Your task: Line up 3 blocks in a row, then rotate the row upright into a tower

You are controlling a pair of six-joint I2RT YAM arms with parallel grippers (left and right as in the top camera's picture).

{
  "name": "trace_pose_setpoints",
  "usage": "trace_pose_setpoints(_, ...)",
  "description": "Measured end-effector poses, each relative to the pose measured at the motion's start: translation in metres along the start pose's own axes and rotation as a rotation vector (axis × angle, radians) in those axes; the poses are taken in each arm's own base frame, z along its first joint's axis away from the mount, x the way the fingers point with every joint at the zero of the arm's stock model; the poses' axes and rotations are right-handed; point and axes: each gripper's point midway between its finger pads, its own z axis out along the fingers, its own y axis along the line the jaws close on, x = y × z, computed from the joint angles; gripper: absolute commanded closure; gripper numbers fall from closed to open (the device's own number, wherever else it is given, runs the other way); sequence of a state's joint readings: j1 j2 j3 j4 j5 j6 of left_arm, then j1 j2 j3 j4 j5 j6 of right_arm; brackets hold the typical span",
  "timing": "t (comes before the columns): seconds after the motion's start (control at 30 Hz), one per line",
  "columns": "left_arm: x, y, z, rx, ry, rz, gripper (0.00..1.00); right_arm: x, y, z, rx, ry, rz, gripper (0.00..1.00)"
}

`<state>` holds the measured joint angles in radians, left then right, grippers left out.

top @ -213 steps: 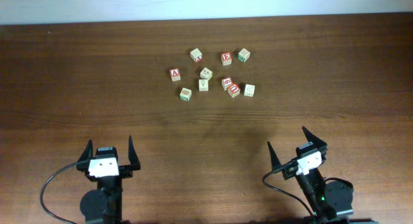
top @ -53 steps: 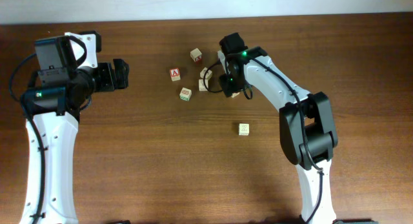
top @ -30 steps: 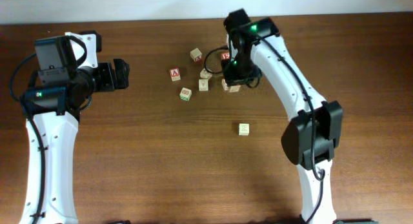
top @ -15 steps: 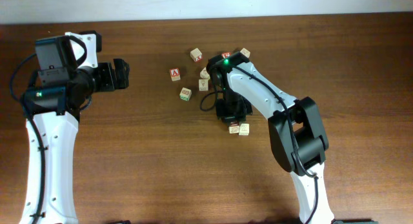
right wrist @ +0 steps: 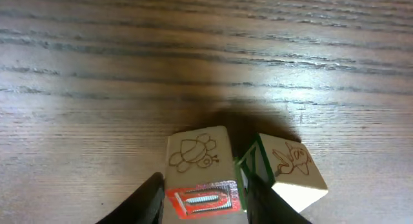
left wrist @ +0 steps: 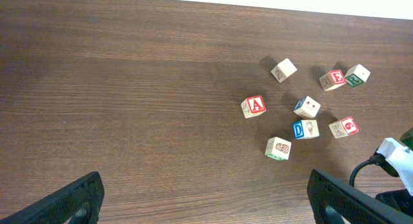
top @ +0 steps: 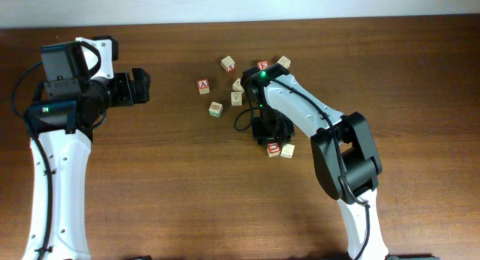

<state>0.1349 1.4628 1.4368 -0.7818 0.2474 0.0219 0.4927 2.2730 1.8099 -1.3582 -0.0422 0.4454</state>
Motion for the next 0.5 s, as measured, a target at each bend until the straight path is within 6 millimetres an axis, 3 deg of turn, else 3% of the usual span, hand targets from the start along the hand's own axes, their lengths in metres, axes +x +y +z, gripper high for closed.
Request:
trace_pose_setpoints(0.1,0.0,0.0,0.0,0.0,0.0,0.0,0.01,0.003,-0.001,-0.007,0.004,0.011,-0.004,0.59)
trace_pose_setpoints(0.2,0.0,0.0,0.0,0.0,0.0,0.0,0.01,-0.012,0.007,-0.032,-0.029,-0.062,-0.026,0.59)
trace_pose_setpoints(0.33,0.0,0.0,0.0,0.0,0.0,0.0,0.01,-0.06,0.018,-0.077,-0.085,-0.293,-0.054,0.47)
trace_pose_setpoints(0.37,0.0,0.0,0.0,0.0,0.0,0.0,0.01,-0.088,0.022,-0.091,-0.11,-0.412,-0.051,0.46)
trace_pose_setpoints(0.5,0.0,0.0,0.0,0.0,0.001,0.0,0.01,-0.128,0.019,-0.109,-0.102,-0.578,-0.095,0.43)
